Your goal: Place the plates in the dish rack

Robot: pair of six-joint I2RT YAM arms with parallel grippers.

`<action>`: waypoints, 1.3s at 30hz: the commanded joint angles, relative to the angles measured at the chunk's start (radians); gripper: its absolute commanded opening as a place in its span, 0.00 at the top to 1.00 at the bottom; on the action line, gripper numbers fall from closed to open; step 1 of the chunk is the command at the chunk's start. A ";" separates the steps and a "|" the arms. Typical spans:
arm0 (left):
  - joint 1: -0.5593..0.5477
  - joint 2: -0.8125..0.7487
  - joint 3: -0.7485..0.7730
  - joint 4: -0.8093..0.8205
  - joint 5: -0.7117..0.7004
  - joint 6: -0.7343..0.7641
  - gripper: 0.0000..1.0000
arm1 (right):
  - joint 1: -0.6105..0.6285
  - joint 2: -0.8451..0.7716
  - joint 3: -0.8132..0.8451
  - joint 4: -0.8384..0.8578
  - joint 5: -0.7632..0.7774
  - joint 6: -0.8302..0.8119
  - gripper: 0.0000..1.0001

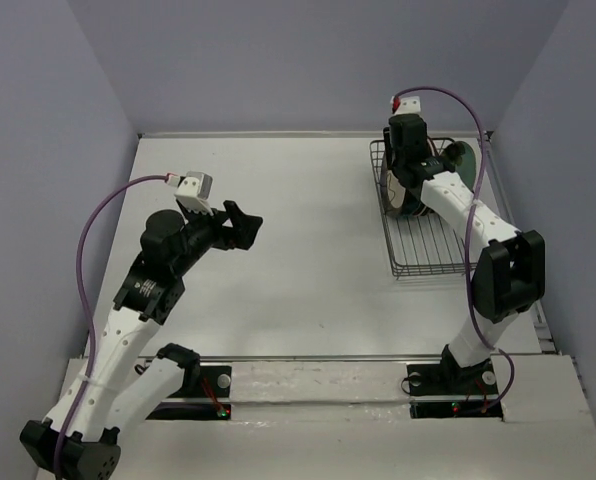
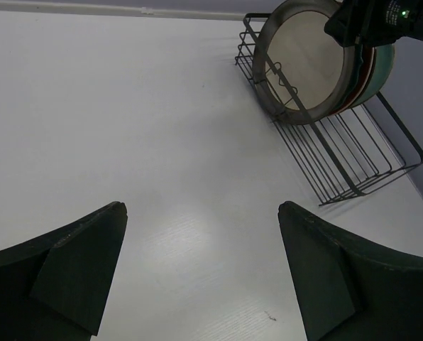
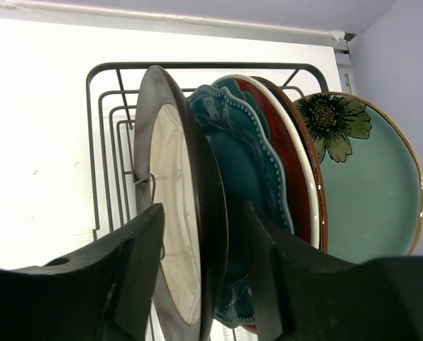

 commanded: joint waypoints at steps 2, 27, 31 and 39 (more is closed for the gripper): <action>-0.002 0.011 -0.005 0.032 -0.045 0.024 0.01 | 0.009 -0.074 0.025 0.030 -0.013 0.032 0.37; 0.004 -0.250 0.158 0.119 -0.117 -0.055 0.01 | 0.009 -1.261 -0.310 -0.065 -0.683 0.408 0.00; 0.004 -0.308 0.211 0.121 -0.141 -0.049 0.01 | 0.009 -1.353 -0.339 -0.064 -0.561 0.408 0.00; 0.004 -0.327 0.188 0.073 -0.158 -0.033 0.01 | 0.009 -1.344 -0.383 -0.064 -0.536 0.422 0.00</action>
